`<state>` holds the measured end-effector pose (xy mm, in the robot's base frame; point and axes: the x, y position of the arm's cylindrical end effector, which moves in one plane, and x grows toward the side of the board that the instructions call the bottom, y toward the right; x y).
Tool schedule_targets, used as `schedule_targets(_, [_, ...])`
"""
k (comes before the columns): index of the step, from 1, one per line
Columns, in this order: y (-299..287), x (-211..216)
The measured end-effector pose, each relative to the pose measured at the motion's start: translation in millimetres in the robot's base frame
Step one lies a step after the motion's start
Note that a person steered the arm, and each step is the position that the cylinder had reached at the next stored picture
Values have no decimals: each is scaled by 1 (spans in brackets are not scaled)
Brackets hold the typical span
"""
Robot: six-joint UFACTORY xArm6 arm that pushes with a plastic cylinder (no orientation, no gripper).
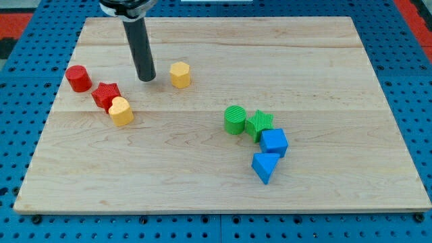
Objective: Move the red and yellow blocks to the center left of the board
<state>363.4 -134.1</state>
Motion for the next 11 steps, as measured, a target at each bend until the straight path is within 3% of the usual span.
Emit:
schedule_targets(3, [11, -15])
schedule_targets(4, [54, -45])
schedule_targets(5, [144, -38])
schedule_targets(6, [102, -9])
schedule_targets(7, [21, -4])
schedule_targets(8, [46, -2])
schedule_targets(9, [115, -2])
schedule_targets(11, [-11, 14])
